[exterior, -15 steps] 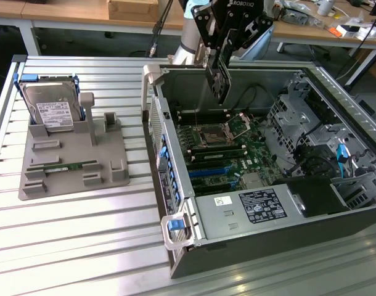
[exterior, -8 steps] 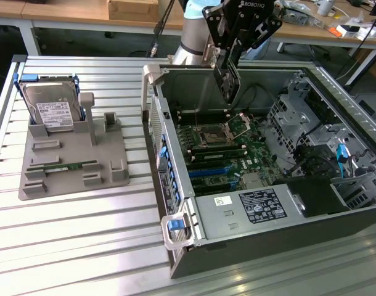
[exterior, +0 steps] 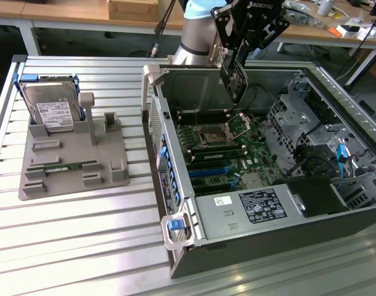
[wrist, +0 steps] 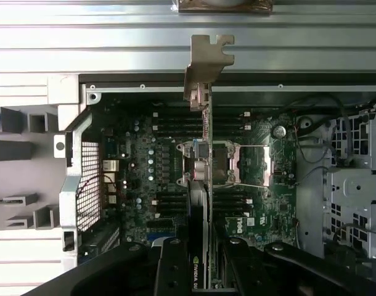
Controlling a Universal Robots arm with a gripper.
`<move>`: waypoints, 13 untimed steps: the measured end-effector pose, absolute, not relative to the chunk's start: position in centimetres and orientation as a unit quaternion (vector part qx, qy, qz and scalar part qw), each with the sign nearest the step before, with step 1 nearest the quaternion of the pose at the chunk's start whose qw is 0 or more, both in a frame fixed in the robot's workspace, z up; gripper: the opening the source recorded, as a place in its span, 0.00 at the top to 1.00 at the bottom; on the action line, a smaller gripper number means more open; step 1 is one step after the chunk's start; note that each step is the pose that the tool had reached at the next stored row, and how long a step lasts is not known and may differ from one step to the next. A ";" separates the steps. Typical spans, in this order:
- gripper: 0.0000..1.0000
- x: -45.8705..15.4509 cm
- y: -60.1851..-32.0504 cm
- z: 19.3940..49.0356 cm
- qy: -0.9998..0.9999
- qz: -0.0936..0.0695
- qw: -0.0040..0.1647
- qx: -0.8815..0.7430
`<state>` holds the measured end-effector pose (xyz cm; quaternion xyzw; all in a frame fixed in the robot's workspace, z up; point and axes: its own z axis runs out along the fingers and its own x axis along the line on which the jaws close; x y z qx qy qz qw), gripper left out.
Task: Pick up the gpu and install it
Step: 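Pick up the gpu and move the gpu toward the slot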
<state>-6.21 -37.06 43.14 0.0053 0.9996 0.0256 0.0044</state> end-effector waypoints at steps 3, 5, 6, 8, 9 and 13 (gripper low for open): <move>0.74 -5.8 -37.1 43.1 1.000 0.026 0.004 0.005; 0.74 -5.6 -37.2 43.1 1.000 0.026 0.004 0.005; 0.74 -5.5 -37.3 43.1 1.000 0.026 0.004 0.005; 0.74 -5.3 -37.3 43.1 1.000 0.026 0.004 0.005; 0.74 -5.2 -37.3 43.1 1.000 0.026 0.004 0.005; 0.74 -4.6 -37.6 43.1 1.000 0.026 0.004 0.005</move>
